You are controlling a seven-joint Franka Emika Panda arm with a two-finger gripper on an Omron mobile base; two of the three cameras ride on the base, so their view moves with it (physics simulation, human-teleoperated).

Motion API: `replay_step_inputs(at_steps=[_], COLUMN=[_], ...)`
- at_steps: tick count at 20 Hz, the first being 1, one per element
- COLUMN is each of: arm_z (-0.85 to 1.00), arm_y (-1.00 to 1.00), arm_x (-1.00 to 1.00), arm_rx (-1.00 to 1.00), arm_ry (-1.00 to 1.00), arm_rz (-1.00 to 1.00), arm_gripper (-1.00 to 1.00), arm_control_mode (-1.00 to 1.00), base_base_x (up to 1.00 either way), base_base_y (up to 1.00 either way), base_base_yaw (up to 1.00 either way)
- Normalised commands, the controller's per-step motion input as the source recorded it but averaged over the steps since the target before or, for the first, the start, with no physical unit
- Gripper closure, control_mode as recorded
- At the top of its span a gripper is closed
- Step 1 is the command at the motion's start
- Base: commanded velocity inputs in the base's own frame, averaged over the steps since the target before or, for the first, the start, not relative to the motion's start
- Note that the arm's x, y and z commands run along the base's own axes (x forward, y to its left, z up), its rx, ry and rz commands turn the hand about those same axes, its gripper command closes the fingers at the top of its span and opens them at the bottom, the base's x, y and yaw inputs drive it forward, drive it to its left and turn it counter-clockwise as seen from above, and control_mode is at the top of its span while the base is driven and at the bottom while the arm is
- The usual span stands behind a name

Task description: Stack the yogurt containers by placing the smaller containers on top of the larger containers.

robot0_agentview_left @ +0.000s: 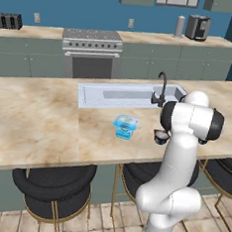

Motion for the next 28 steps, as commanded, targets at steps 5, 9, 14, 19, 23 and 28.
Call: replay_step_inputs(at_steps=[5, 9, 14, 19, 23, 28], arm_z=[-0.19, -0.03, 0.18, 0.44, 0.47, 0.47], arm_y=[0.00, 0.00, 0.03, 0.23, 0.32, 0.30], arm_x=[0.00, -0.04, -0.06, -0.09, -0.04, -0.13], arm_rx=[0.00, 0.00, 0.00, 0.00, 0.00, 0.00], arm_ry=[-0.02, -0.01, 0.00, 0.00, 0.00, 0.00], arm_rz=[-0.03, -0.06, -0.07, -0.11, -0.12, -0.11], arm_gripper=[1.00, 1.00, 1.00, 1.00, 1.00, 1.00], arm_control_mode=[-1.00, -1.00, -1.00, -1.00, -1.00, -1.00], base_base_x=[0.00, 0.00, 0.00, 0.00, 0.00, 0.00], base_base_y=[0.00, 0.00, 0.00, 0.00, 0.00, 0.00], base_base_yaw=[0.00, 0.00, 0.00, 0.00, 0.00, 0.00])
